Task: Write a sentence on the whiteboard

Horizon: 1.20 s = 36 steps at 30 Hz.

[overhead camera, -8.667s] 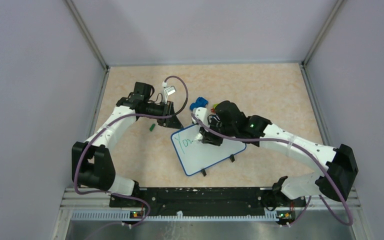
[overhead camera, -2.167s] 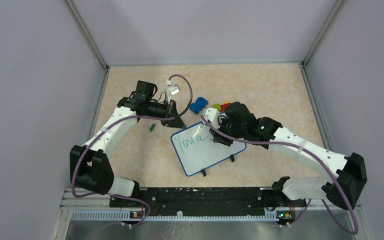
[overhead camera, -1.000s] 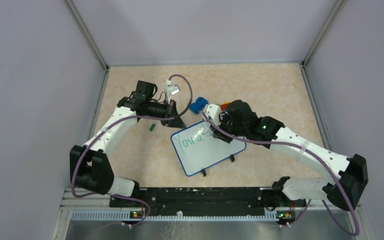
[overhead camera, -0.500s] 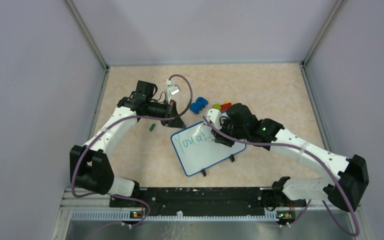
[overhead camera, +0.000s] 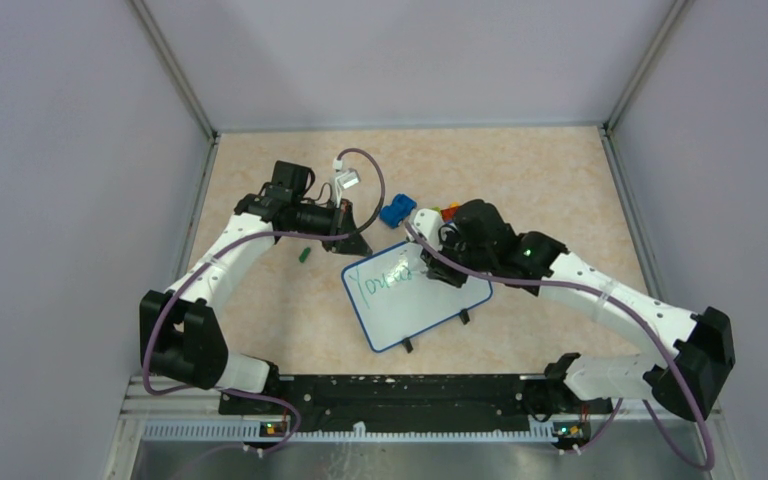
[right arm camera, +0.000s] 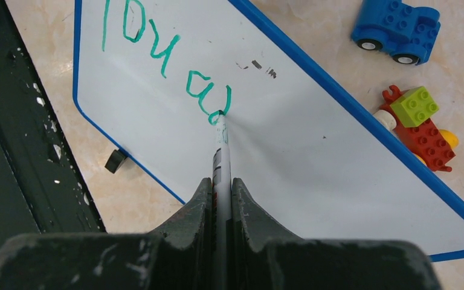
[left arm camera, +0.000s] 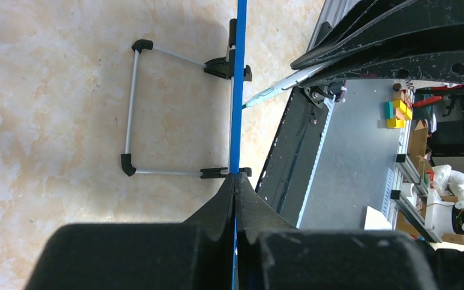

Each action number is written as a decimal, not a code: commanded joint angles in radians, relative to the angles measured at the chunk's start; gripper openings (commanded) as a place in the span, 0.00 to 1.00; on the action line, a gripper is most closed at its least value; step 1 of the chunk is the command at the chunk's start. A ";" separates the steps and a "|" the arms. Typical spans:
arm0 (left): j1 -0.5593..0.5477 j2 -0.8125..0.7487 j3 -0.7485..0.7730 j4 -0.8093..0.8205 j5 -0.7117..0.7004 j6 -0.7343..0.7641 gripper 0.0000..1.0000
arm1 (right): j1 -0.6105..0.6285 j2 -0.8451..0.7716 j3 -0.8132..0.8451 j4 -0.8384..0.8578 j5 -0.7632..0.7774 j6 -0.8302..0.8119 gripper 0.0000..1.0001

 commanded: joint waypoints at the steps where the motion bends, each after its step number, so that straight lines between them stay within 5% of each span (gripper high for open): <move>1: -0.007 0.007 -0.014 0.009 0.009 -0.001 0.00 | -0.028 0.000 0.058 0.048 0.060 0.006 0.00; 36: -0.008 0.006 -0.014 0.015 0.007 -0.007 0.00 | -0.057 -0.073 0.019 -0.018 -0.044 -0.032 0.00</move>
